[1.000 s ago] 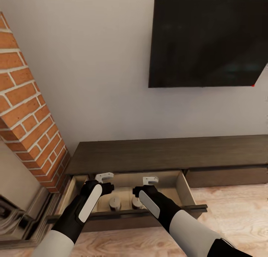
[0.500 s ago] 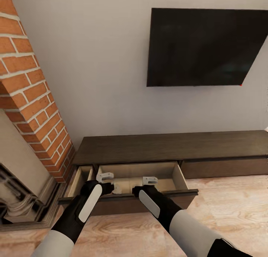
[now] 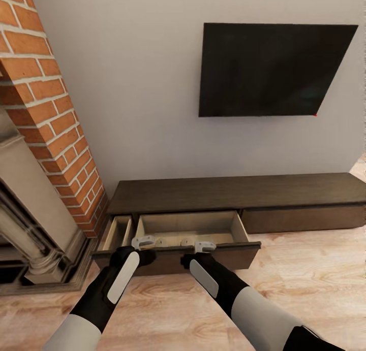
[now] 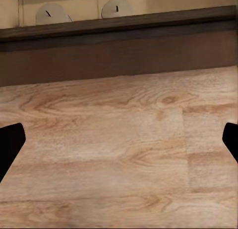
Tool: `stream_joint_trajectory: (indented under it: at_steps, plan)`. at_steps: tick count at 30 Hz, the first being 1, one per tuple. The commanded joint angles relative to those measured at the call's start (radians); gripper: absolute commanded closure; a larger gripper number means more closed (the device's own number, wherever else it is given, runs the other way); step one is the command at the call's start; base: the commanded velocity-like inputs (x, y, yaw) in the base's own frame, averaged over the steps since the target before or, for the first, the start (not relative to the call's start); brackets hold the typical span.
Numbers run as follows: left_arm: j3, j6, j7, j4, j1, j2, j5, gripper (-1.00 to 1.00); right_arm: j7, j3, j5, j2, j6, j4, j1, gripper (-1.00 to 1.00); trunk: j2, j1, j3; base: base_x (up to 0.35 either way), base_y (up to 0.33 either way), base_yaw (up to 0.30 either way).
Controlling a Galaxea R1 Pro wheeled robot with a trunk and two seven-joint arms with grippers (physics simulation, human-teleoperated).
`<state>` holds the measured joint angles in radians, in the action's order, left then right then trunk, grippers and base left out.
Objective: Place each of the two pumpkins and all three candles from the living room inside a cabinet in the living room (use any cabinet), then make sure every cabinet is closed, and position the cauldron so it is next to a table in the living room.
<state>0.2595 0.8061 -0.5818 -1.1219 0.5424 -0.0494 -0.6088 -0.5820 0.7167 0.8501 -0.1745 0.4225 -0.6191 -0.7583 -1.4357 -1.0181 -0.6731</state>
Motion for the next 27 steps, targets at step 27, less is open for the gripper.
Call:
stream_joint_trajectory:
  at_steps: [27]
  plan:
    - [-0.099, -0.015, -0.004, 0.21, -0.002, 0.097, -0.007, -1.0, -0.046, 0.004, 0.005, 0.0, 0.033, -0.002, 0.002, -1.0, 0.147, 0.081, 0.065, -0.308, 0.0, 0.0]
